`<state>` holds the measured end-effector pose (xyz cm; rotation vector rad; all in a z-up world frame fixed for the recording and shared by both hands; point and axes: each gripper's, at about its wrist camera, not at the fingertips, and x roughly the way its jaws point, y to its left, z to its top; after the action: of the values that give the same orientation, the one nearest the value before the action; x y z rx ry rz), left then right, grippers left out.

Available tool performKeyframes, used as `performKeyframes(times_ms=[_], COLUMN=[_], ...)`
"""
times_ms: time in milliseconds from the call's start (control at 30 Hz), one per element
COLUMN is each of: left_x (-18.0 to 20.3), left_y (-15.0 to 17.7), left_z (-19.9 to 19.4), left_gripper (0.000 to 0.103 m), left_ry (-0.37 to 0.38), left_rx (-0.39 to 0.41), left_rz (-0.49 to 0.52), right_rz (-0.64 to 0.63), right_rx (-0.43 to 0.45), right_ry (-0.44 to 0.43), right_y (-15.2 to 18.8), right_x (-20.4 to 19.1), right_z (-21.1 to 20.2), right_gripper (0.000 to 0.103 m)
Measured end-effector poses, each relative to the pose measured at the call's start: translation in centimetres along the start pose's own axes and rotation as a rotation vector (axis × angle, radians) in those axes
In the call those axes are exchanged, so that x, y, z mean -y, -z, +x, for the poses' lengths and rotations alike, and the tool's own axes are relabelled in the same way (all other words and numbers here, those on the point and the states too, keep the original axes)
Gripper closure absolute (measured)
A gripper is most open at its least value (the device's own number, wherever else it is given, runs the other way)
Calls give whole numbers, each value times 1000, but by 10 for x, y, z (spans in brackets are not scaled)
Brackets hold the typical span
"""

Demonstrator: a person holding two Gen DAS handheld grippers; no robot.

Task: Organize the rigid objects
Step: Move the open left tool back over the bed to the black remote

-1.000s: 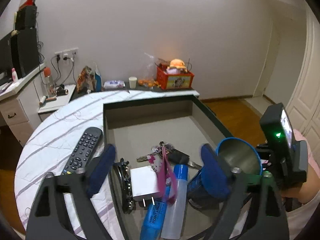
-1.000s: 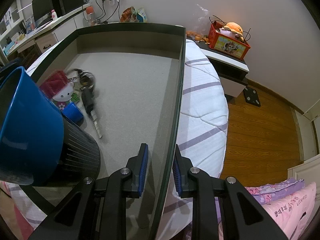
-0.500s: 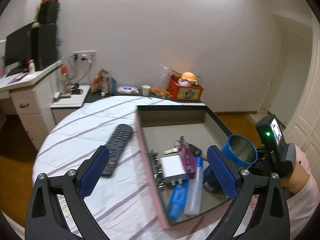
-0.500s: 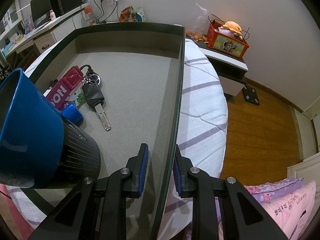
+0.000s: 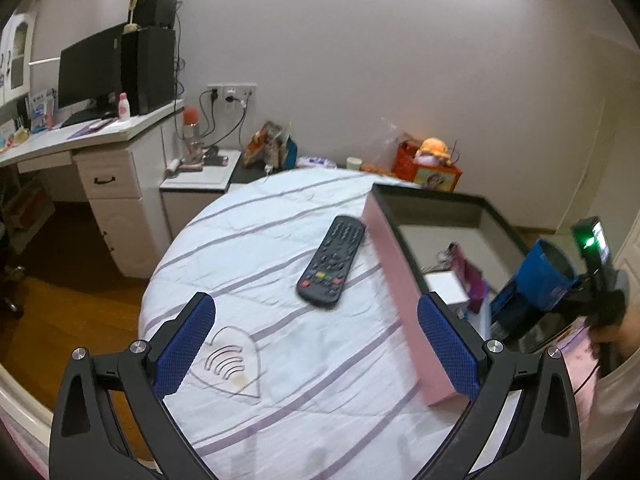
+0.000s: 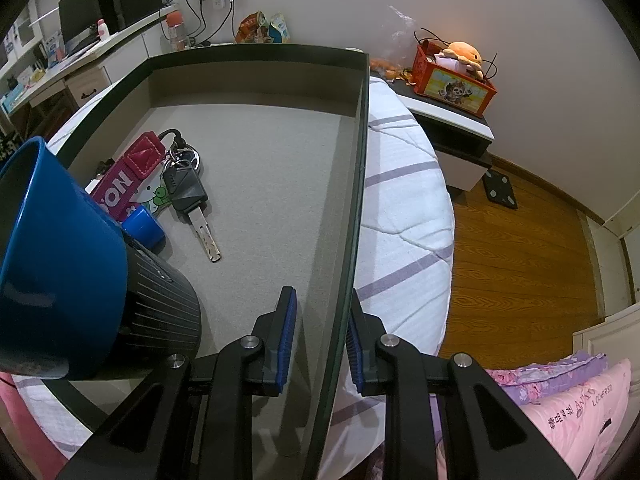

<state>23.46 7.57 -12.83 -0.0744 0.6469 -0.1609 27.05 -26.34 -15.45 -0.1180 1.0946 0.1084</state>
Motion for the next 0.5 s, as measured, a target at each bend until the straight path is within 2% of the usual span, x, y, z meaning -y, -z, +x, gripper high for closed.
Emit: performKeyframes(times_ms=[133,267,500], left_x=[4,13,20], left_y=[5,9,10], left_z=[22,64,110], left_gripper=[1,1,1], left_ry=[-36,-52,-22], left_rx=[-51,-144,-214], left_rz=[80,173,233], right_rz=[0,0,-4], right_rx=[0,0,0], right_ry=[2,5,9], right_y=[0,-1,-1], right_x=[0,-1,-3], right_z=[0,-1,-1], right_gripper=[79,78,78])
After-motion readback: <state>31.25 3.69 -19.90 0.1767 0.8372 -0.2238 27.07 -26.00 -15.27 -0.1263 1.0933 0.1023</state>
